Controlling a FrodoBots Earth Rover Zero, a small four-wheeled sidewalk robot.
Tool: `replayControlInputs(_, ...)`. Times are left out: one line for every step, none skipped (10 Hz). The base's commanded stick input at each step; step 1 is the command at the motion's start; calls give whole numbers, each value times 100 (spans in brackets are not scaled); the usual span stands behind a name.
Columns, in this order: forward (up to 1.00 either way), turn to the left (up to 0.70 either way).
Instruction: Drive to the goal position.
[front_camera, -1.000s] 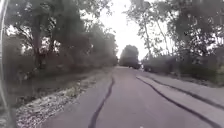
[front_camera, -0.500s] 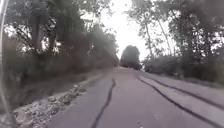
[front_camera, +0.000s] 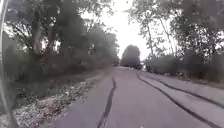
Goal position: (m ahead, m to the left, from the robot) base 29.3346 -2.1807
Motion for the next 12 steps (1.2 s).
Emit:
replayControlInputs(70,1)
replayControlInputs(70,1)
replayControlInputs(70,1)
replayControlInputs(70,1)
replayControlInputs(70,1)
replayControlInputs(70,1)
replayControlInputs(70,1)
replayControlInputs(70,1)
replayControlInputs(70,-23)
replayControlInputs(70,-34)
replayControlInputs(70,-13)
replayControlInputs(70,1)
